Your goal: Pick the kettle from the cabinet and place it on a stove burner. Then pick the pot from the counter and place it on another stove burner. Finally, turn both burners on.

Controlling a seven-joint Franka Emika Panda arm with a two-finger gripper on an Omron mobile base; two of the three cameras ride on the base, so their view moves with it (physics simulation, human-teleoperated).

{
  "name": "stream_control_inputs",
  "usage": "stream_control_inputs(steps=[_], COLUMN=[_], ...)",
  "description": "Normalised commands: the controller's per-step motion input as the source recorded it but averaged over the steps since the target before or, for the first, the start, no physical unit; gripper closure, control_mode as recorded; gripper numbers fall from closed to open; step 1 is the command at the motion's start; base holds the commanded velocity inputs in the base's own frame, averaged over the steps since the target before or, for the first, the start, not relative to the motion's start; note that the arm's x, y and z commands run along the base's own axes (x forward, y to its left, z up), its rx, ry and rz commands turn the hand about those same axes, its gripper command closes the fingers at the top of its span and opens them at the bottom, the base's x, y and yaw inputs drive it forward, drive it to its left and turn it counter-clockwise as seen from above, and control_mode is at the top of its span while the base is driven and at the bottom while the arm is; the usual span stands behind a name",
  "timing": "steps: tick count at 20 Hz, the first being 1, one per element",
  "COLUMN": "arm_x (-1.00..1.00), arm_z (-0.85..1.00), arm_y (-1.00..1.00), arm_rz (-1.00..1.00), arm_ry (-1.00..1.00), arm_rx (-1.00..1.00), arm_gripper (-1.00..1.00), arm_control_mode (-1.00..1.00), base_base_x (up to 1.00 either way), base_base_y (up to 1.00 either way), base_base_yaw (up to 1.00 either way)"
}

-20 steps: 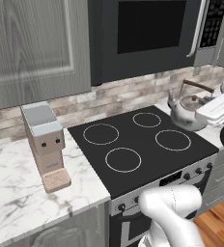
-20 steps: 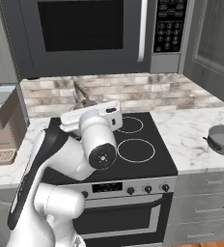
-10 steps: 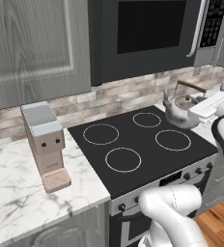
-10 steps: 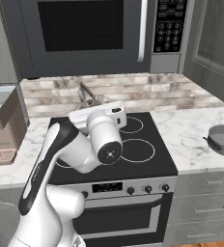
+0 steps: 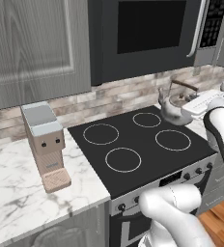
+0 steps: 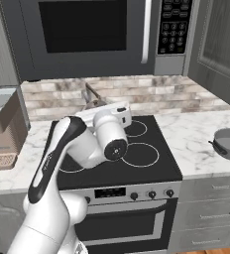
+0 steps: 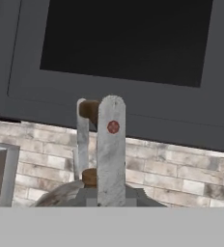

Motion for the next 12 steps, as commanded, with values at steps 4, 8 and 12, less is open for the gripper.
stream_control_inputs(steps=[4, 8, 12], arm_x=[0.29, 0.29, 0.26], arm_z=[-0.13, -0.18, -0.18], arm_y=[-0.02, -0.07, -0.06], arm_rz=[0.00, 0.00, 0.00], arm_ry=[0.01, 0.00, 0.01], arm_rx=[-0.04, -0.04, -0.04], arm_gripper=[1.00, 1.00, 1.00], arm_control_mode=[-1.00, -1.00, -1.00], base_base_x=[0.00, 0.00, 0.00], base_base_y=[0.00, 0.00, 0.00], base_base_yaw=[0.00, 0.00, 0.00])
